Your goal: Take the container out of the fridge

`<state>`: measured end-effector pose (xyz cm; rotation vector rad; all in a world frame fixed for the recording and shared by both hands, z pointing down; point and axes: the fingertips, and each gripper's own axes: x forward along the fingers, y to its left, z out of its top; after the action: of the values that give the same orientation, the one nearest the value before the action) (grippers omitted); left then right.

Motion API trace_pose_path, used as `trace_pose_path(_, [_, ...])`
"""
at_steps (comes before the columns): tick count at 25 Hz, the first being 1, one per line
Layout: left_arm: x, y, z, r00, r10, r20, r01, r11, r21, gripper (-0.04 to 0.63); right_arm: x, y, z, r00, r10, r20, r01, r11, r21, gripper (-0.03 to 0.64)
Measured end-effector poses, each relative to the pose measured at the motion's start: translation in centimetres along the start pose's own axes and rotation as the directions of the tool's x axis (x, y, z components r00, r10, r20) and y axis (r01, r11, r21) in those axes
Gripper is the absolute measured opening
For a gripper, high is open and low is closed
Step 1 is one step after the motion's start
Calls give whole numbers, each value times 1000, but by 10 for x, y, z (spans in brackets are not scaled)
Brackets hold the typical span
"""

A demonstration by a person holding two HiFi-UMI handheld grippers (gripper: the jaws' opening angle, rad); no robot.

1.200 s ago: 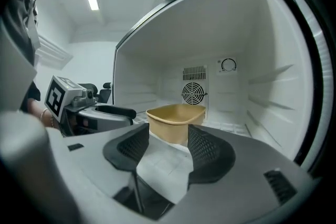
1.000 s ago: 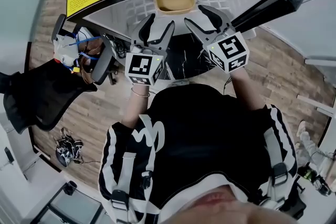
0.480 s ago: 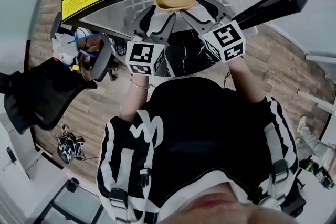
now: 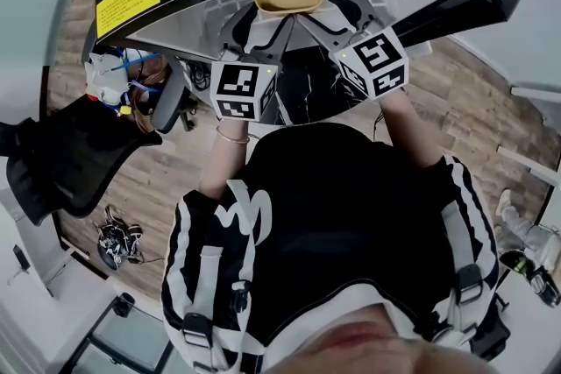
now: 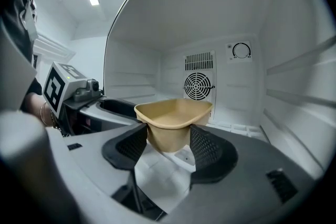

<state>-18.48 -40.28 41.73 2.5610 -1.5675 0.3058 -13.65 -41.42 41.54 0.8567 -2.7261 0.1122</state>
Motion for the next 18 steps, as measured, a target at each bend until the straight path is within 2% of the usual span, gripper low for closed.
trace_pose_path(13, [-6,-2,7,999,13,34,-12,1000,-10,230,-6,2,7,997,-20,78,19,1000,23,242])
trace_pose_path(18, [-15,-6,12,998,30,46,-30,1000,5,227,-13,8,13,996,-13,88,14,1000,-2,242])
